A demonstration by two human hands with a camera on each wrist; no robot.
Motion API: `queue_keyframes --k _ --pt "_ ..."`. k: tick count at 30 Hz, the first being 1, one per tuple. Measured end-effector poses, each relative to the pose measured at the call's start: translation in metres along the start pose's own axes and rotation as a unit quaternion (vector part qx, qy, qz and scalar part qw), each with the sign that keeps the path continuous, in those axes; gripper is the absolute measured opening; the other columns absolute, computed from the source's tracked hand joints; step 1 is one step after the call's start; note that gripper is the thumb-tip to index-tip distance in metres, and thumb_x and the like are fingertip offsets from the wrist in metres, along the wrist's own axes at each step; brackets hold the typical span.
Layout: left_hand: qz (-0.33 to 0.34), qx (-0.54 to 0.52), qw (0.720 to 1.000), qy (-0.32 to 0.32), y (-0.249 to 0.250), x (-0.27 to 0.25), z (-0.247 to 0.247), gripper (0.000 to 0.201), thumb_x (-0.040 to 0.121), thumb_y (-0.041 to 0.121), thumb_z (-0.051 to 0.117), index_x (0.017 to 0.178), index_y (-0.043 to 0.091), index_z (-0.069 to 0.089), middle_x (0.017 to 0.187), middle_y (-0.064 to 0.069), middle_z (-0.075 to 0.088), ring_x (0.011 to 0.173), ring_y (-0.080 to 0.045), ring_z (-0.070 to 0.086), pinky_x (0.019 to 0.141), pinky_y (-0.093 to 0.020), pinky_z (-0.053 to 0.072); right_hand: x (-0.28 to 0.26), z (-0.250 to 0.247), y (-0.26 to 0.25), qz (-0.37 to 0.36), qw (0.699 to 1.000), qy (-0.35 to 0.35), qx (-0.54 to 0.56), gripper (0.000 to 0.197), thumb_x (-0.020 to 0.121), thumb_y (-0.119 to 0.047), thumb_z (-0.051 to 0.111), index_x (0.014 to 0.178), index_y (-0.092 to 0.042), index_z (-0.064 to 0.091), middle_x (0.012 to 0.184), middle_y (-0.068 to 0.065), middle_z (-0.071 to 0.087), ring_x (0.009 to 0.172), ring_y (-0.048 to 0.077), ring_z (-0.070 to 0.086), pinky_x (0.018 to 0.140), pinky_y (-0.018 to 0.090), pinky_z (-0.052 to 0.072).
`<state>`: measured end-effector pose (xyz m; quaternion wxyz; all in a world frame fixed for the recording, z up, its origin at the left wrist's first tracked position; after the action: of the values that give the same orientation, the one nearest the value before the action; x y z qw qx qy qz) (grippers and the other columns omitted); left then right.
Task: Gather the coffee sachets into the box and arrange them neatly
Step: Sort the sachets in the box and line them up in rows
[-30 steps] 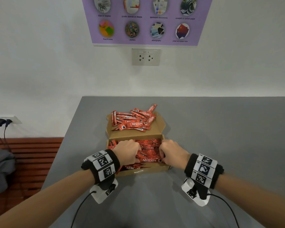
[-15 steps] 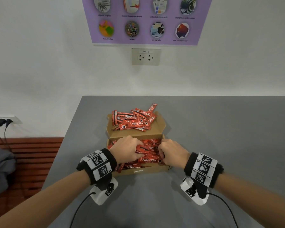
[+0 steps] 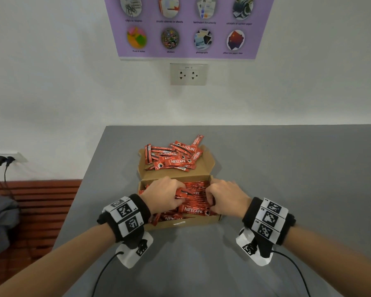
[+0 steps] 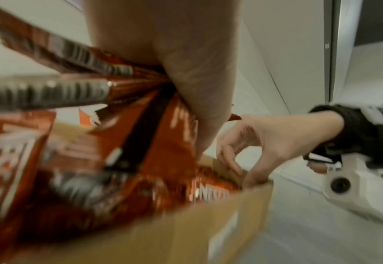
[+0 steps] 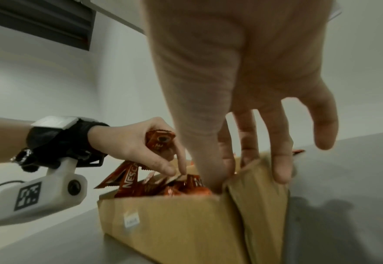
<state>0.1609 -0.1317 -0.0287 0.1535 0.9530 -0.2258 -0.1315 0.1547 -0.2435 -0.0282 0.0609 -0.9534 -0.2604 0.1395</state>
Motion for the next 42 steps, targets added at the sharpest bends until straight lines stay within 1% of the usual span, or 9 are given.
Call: queue_keyframes --k 4,8,11,16,21,27,32,37,42 --pt "-0.014 -0.129 0.985 0.117 -0.01 -0.002 -0.045 0.015 0.09 0.012 0.054 0.099 0.013 0.066 0.08 0.003 0.063 0.058 -0.006 0.053 0.052 -0.02 0.043 0.0 -0.032 0.0 -0.029 0.995 0.089 0.038 0.023 0.09 -0.037 0.055 0.102 -0.018 0.057 0.101 -0.006 0.047 0.09 0.009 0.045 0.084 0.029 0.041" --pt "-0.022 -0.271 0.906 0.326 -0.006 -0.01 -0.098 0.014 0.093 0.009 0.051 0.087 0.012 0.064 0.054 0.008 0.046 0.043 -0.002 0.04 0.046 -0.012 0.032 0.007 -0.044 -0.033 -0.096 0.974 0.087 0.185 0.051 0.093 -0.055 0.034 0.104 -0.011 0.058 0.093 -0.005 0.056 0.079 0.006 0.053 0.075 0.026 0.048" --pt "-0.049 -0.326 0.871 0.366 0.002 -0.008 -0.094 0.015 0.094 0.018 0.052 0.084 0.011 0.062 0.06 0.002 0.051 0.049 -0.003 0.04 0.05 -0.015 0.034 0.006 -0.052 -0.063 -0.14 0.946 0.129 0.261 0.038 0.096 -0.04 0.045 0.099 -0.004 0.057 0.079 -0.014 0.05 0.071 -0.012 0.051 0.068 0.008 0.039" --pt "-0.067 -0.39 0.857 0.33 -0.01 -0.004 -0.074 0.028 0.093 0.025 0.055 0.065 0.02 0.053 0.057 0.008 0.05 0.051 0.0 0.044 0.054 -0.013 0.035 0.01 -0.051 -0.058 -0.132 0.944 0.118 0.279 0.012 0.097 -0.019 0.049 0.095 -0.009 0.056 0.073 -0.018 0.051 0.063 -0.009 0.05 0.066 0.008 0.036" --pt "-0.108 -0.434 0.84 0.307 -0.024 0.0 -0.059 0.041 0.092 0.04 0.053 0.085 0.001 0.066 0.066 0.008 0.057 0.065 -0.004 0.052 0.069 -0.018 0.042 0.011 -0.044 -0.053 -0.117 0.948 0.102 0.278 0.013 0.099 -0.021 0.044 0.101 -0.009 0.048 0.071 -0.014 0.05 0.06 -0.003 0.051 0.062 0.012 0.04" --pt "-0.143 -0.576 0.768 0.24 -0.051 -0.002 -0.041 0.039 0.087 0.034 0.061 0.104 0.0 0.058 0.051 0.007 0.04 0.04 -0.008 0.032 0.036 -0.016 0.03 0.004 -0.051 -0.02 -0.056 0.933 0.167 0.313 0.008 0.1 -0.019 0.04 0.106 -0.015 0.039 0.072 -0.012 0.05 0.054 0.001 0.05 0.051 0.017 0.04" --pt "-0.07 -0.603 0.783 0.134 -0.012 0.002 -0.035 0.046 0.084 0.038 0.06 0.099 -0.005 0.055 0.055 0.005 0.056 0.039 -0.006 0.03 0.04 -0.017 0.032 0.004 -0.048 -0.026 -0.053 0.926 0.195 0.318 0.007 0.1 -0.018 0.037 0.103 -0.019 0.031 0.071 -0.008 0.051 0.052 0.004 0.052 0.047 0.023 0.04" --pt "-0.051 -0.587 0.795 0.142 -0.003 0.005 -0.04 0.023 0.087 0.017 0.064 0.068 0.015 0.051 0.046 0.007 0.037 0.041 -0.009 0.026 0.043 -0.021 0.026 0.006 -0.05 -0.035 -0.063 0.941 0.188 0.274 0.009 0.1 -0.026 0.035 0.099 -0.019 0.029 0.076 -0.004 0.053 0.058 0.012 0.054 0.051 0.029 0.045" --pt "-0.051 -0.587 0.781 0.206 -0.017 -0.004 -0.052 0.019 0.088 0.013 0.062 0.071 0.013 0.053 0.046 0.01 0.046 0.041 -0.009 0.029 0.044 -0.023 0.027 0.002 -0.062 -0.005 0.014 0.939 0.238 0.248 0.02 0.1 -0.037 0.029 0.093 -0.019 0.034 0.069 -0.009 0.047 0.05 0.004 0.043 0.046 0.015 0.031"
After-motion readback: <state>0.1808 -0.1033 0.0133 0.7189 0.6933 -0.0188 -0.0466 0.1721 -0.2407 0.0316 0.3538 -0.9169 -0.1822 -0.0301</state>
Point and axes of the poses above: each hand's wrist, its own x-axis towards the middle knuckle, its own z-axis out of the palm, y = z × x, the point moved 9 cm from there along x, towards the middle knuckle
